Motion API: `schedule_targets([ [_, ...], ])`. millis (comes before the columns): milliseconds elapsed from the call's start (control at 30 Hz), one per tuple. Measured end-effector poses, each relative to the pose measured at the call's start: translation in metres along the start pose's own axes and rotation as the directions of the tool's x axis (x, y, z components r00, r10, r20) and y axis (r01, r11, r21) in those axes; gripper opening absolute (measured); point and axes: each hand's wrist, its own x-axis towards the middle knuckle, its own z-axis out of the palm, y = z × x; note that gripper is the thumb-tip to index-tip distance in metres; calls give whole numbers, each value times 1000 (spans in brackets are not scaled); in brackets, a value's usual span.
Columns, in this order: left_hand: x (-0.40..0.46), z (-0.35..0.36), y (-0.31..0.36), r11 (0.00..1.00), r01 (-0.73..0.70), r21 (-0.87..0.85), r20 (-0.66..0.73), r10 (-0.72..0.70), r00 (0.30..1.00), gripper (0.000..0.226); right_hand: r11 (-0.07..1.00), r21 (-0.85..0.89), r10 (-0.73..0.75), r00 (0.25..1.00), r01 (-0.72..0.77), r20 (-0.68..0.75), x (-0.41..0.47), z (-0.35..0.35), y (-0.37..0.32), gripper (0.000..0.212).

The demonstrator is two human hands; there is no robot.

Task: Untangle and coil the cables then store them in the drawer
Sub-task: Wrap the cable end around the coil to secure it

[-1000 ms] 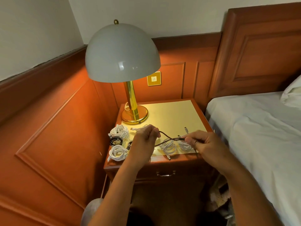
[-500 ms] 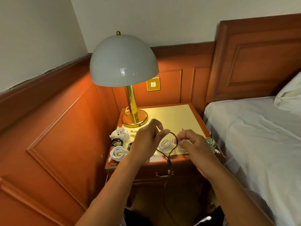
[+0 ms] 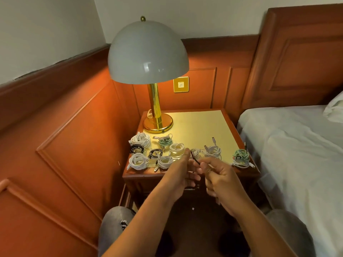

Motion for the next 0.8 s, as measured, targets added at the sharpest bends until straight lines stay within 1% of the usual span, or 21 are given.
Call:
schedule_targets([
  [67, -2, -1, 5, 999, -26, -27, 65, 28, 997, 46, 997, 73, 35, 999, -35, 11, -7, 0, 2, 25],
  [100, -3, -1, 7, 999, -52, 14, 73, 51, 996, 46, 990, 135, 50, 999, -49, -4, -10, 1, 2, 27],
  [167, -7, -2, 8, 979, -94, 183, 39, 89, 995, 54, 953, 299, 66, 996, -43, -67, -14, 0, 0, 33],
  [200, -9, -3, 7, 960, -105, 258, 22, 103, 994, 58, 932, 363, 72, 990, -25, -118, -14, 0, -1, 32],
  [267, -18, -5, 0, 924, -127, 362, 45, 118, 992, 58, 920, 392, 102, 967, -2, -233, -10, -2, -4, 18],
  [300, -22, -4, -4, 904, -145, 401, 81, 123, 989, 51, 924, 383, 132, 951, -16, -280, -6, -2, -4, 15],
  [333, -27, -3, -10, 890, -174, 422, 128, 131, 983, 41, 922, 385, 167, 935, -36, -313, -1, -3, -2, 19],
  [400, -32, 5, -21, 892, -232, 388, 196, 166, 966, 21, 896, 440, 233, 912, -65, -338, 6, -1, 2, 27],
  [433, -32, 8, -26, 893, -264, 364, 186, 208, 960, 19, 869, 490, 262, 903, -68, -340, 9, 1, 4, 27],
  [500, -30, 13, -33, 910, -307, 278, 101, 290, 952, 16, 826, 560, 308, 886, -69, -346, 13, 9, 10, 28],
  [567, -27, 15, -37, 942, -315, 116, 0, 317, 948, 14, 812, 581, 311, 885, -57, -347, 14, 18, 15, 29],
  [633, -24, 15, -40, 941, -337, 14, -85, 337, 938, 10, 838, 538, 311, 889, -90, -335, 12, 22, 20, 34],
  [667, -23, 15, -41, 933, -359, -5, -116, 356, 927, 8, 876, 468, 301, 893, -121, -333, 9, 24, 23, 36],
  [700, -21, 14, -42, 924, -382, -15, -138, 377, 916, 5, 924, 353, 276, 897, -148, -345, 4, 23, 27, 37],
  [733, -19, 12, -41, 913, -408, -21, -154, 401, 903, 4, 970, 186, 219, 899, -158, -378, -2, 21, 32, 36],
  [767, -17, 11, -39, 903, -429, -22, -161, 420, 893, 3, 990, -16, 121, 893, -142, -434, -9, 17, 36, 33],
  [800, -14, 7, -37, 895, -445, -24, -160, 436, 886, 2, 967, -235, -34, 872, -93, -488, -15, 10, 42, 26],
])
